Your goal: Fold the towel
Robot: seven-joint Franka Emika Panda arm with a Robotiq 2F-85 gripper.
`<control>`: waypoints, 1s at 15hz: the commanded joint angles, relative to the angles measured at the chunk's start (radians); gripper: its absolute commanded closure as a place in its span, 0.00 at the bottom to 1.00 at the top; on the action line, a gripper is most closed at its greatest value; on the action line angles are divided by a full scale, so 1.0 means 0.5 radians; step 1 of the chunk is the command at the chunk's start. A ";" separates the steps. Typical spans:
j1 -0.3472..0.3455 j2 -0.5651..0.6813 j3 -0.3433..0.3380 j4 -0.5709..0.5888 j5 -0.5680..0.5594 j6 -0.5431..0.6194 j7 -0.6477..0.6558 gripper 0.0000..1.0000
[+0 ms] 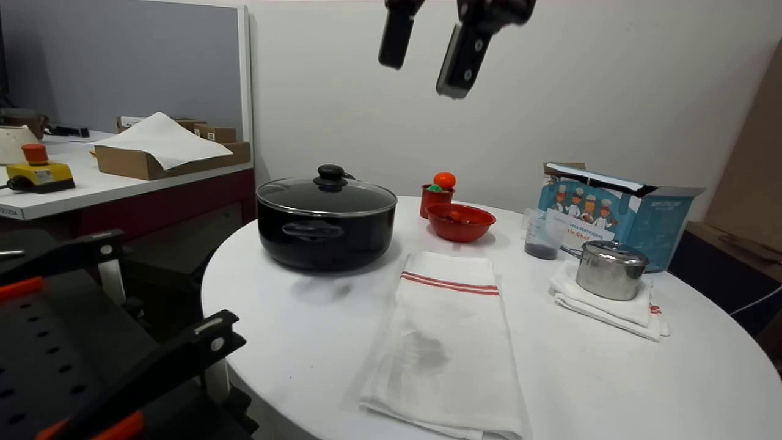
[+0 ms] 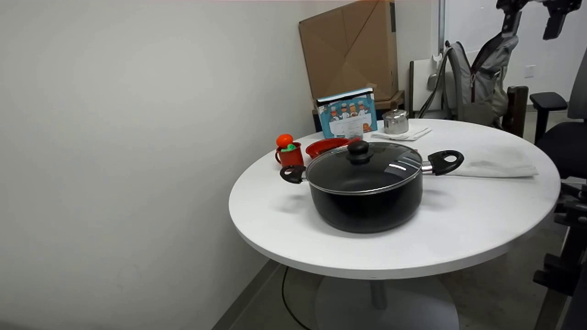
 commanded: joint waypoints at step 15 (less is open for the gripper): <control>-0.247 1.133 0.109 0.349 0.050 0.463 -0.032 0.00</control>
